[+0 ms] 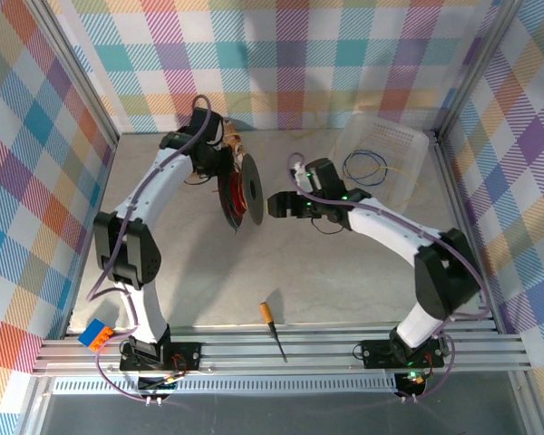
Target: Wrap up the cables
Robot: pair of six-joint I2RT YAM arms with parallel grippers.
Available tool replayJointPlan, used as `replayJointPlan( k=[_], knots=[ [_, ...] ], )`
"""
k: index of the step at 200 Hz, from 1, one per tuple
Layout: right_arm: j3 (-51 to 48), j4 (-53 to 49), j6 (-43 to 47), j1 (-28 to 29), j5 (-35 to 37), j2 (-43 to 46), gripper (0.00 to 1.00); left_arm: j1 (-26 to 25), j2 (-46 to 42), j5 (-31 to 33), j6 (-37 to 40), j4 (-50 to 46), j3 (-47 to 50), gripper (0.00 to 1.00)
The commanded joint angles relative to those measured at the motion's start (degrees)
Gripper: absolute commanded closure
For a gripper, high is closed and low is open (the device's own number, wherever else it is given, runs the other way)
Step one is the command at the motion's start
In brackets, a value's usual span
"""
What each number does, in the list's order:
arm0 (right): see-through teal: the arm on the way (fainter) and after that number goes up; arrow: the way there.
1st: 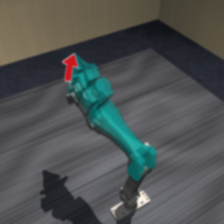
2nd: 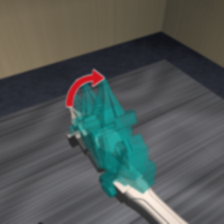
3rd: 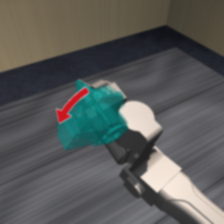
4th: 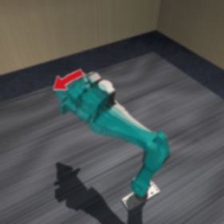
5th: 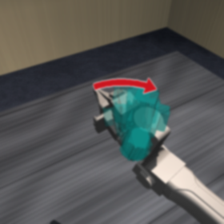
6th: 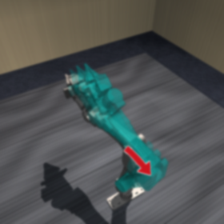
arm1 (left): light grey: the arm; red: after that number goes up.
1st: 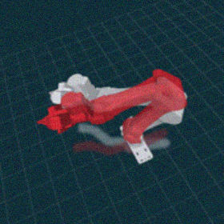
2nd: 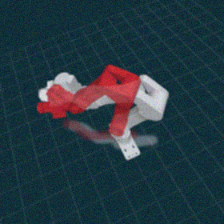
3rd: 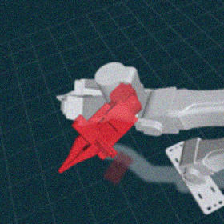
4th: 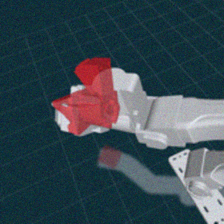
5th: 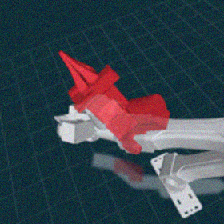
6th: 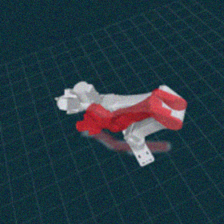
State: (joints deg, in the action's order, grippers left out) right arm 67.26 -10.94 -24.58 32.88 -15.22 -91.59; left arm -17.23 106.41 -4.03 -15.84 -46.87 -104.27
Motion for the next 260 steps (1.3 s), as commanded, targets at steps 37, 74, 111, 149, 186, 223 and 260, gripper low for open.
replayJointPlan(
  k=[37,74,111,149,186,223,260],
  knots=[
    [-0.25,1.10,-0.99,-13.34,-9.83,9.16,0.03,0.48,-18.16,-10.07,0.39,-2.24,0.16,1.00],
    [6.60,0.27,-1.57,-18.59,-19.50,7.23,0.05,1.59,-22.58,-21.08,2.32,-3.08,-2.06,1.00],
    [13.53,-3.55,7.50,-19.42,-20.70,5.40,0.06,1.59,-23.35,-31.30,4.36,-3.42,-2.73,1.00],
    [14.44,-4.37,12.94,-21.64,-17.83,5.55,0.09,1.41,-22.49,-41.05,4.29,-0.38,-0.95,1.00],
    [12.39,-2.44,10.11,-27.43,-32.91,4.63,0.23,0.21,-20.92,-48.28,2.34,4.49,0.47,1.00],
    [6.51,7.33,8.39,-28.12,-47.00,7.62,0.29,-0.66,-19.14,-49.29,1.38,5.83,0.82,1.00],
    [7.24,5.27,13.26,-25.79,-47.71,7.36,0.26,-1.96,-18.65,-49.84,1.42,6.28,1.25,1.00]
  ],
)
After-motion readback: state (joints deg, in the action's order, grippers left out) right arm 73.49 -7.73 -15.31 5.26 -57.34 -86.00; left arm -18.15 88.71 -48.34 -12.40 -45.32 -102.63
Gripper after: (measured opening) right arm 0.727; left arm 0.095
